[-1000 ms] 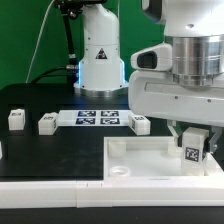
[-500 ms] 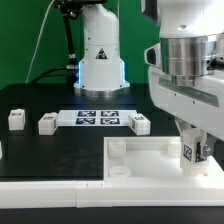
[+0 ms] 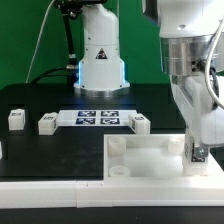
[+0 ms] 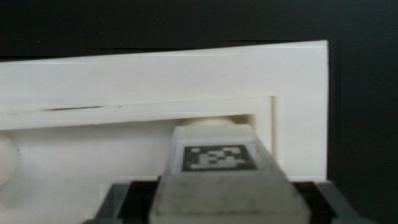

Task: Assemble one leg

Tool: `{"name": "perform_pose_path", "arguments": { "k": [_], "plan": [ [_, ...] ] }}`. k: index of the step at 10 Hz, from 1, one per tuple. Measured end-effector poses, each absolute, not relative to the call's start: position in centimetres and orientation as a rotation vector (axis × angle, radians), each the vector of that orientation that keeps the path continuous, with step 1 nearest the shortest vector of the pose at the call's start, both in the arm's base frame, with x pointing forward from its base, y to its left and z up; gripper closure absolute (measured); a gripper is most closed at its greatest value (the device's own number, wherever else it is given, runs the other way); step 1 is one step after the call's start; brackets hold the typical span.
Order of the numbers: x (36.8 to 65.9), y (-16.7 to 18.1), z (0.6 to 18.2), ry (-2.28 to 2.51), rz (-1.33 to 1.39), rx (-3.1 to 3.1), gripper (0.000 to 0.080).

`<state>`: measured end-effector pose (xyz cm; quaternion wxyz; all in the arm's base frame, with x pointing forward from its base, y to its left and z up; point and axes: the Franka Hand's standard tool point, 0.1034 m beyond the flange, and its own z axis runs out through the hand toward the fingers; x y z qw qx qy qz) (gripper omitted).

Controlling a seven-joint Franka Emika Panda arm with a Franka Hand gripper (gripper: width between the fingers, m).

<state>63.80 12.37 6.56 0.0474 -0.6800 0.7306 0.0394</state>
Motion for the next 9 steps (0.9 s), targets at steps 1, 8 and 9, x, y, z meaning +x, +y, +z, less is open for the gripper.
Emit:
{"name": "perform_pose_path", "arguments": {
  "k": [1,8,9],
  "plan": [
    [63.77,12.45,6.59,2.194,0.122,-2.111,0.0286],
    [63.58,12.56,6.96,1.155,0.091,-2.862,0.015],
    [63.68,12.59,7.04,1.004,0.081,-2.934,0.015]
  ]
}}
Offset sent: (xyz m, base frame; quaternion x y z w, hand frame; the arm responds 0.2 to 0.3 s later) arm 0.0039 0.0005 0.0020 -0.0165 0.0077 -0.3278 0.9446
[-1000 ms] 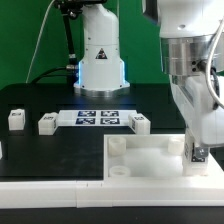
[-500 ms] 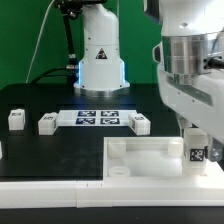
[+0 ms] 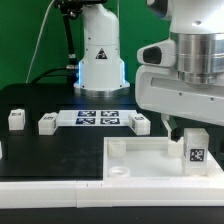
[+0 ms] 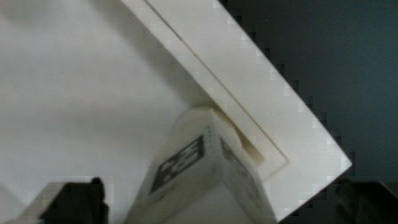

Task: Assemble one leg

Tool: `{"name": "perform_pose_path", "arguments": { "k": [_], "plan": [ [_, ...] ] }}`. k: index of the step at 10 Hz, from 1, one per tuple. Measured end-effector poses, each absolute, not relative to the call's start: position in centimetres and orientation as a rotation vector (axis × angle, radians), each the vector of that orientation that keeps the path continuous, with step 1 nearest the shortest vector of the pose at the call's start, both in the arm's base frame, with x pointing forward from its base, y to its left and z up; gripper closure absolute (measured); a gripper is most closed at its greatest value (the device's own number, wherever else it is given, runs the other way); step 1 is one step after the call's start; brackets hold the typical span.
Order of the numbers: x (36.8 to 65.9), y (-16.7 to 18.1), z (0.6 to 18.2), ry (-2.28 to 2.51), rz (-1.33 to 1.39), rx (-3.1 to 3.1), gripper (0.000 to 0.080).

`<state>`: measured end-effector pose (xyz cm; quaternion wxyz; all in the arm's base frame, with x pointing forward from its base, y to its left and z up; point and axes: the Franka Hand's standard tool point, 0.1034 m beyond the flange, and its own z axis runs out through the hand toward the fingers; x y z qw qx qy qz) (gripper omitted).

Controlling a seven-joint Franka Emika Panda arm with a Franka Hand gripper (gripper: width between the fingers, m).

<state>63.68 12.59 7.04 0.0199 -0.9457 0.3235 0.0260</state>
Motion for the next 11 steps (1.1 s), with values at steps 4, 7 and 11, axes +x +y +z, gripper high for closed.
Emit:
{"name": "perform_pose_path", "arguments": {
  "k": [4,7,11],
  "plan": [
    [63.71,12.15,6.67,0.363,0.027,-3.088,0.015],
    [63.72,12.09,6.66,0.198,0.025,-3.102,0.0177],
    [63.72,12.08,6.65,0.209,0.025,-3.101,0.0503]
  ]
}}
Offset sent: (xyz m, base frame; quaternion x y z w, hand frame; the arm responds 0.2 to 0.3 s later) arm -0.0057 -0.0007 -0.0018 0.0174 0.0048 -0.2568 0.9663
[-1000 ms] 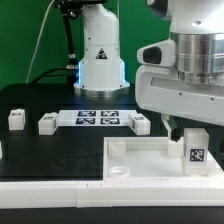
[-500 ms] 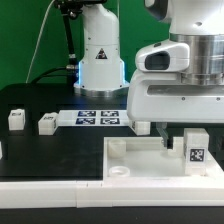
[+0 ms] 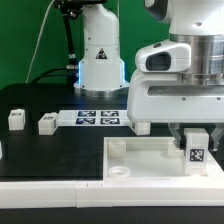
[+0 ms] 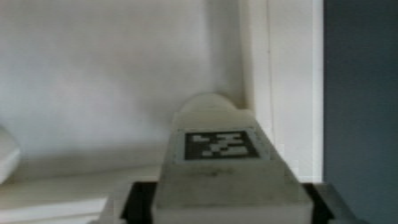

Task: Assemble one leg

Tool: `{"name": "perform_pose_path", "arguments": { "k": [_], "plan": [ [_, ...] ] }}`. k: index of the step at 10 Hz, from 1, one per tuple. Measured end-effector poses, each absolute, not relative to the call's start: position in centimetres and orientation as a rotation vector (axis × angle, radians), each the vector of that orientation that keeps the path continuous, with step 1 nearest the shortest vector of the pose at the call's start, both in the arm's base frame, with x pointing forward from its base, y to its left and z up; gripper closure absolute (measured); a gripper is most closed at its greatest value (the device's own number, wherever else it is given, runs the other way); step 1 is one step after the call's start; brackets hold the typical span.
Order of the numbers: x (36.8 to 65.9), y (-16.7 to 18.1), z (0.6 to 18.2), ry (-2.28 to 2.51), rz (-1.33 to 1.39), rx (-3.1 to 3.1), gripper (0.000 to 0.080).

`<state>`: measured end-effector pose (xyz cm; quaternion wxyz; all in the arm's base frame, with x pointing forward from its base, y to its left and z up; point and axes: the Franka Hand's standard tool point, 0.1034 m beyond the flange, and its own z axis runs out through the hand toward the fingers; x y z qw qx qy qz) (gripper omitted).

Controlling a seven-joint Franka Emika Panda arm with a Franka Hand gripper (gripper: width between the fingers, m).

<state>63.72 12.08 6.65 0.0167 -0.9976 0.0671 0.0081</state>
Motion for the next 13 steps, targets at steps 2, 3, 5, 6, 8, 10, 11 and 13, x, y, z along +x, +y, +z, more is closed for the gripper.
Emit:
{"name": "perform_pose_path", "arguments": {
  "k": [2,3,5,6,8,10,11,13],
  "plan": [
    [63.7,12.1,6.6,0.266,0.026,-3.097,0.0511],
    [63.7,12.1,6.6,0.358,0.026,-3.085,0.0511],
    [63.8,11.8,6.7,0.691,0.028,-3.035,0.0511],
    [63.8,11.4,6.7,0.797,0.031,-3.019,0.0511],
    [63.7,10.9,6.7,0.946,0.033,-2.992,0.0509],
    [63.5,9.8,6.8,1.169,0.024,-2.942,0.0499],
    [63.4,9.3,6.8,1.229,0.024,-2.932,0.0499],
    [63.4,9.3,6.8,1.226,0.023,-2.935,0.0394]
  ]
}}
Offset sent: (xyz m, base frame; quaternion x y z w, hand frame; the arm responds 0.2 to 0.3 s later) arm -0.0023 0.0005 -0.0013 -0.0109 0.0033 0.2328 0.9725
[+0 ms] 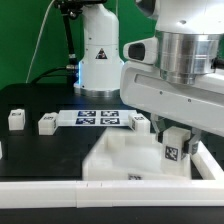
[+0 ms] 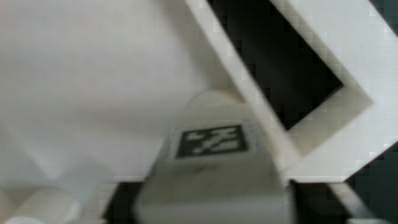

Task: Assemble one leg

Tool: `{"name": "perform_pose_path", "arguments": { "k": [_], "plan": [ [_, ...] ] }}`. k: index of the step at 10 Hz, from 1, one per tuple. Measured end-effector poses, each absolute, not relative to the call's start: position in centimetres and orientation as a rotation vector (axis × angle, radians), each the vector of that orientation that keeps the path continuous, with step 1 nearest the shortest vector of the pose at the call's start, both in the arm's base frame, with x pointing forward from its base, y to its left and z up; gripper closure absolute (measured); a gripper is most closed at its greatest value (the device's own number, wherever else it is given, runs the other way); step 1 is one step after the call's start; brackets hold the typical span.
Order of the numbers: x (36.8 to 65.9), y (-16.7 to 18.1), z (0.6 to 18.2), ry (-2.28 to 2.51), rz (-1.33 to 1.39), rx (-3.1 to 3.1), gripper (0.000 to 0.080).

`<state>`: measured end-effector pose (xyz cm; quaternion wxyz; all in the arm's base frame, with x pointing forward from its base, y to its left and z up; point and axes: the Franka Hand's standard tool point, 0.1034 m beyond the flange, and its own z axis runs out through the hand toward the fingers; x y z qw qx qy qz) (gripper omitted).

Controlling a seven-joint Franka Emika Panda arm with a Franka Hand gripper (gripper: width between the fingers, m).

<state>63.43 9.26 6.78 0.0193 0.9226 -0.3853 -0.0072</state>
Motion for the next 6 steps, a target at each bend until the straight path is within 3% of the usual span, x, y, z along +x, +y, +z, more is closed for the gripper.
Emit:
{"name": "perform_pose_path", "arguments": {
  "k": [1,2,4,6],
  "plan": [
    [63.43,9.26,6.78,-1.196,-0.022,2.863,0.0246],
    [63.43,9.27,6.78,-1.196,-0.022,2.863,0.0246],
    [63.43,9.27,6.77,-1.195,-0.023,2.863,0.0159],
    [63.43,9.27,6.77,-1.195,-0.023,2.863,0.0151]
  ]
}}
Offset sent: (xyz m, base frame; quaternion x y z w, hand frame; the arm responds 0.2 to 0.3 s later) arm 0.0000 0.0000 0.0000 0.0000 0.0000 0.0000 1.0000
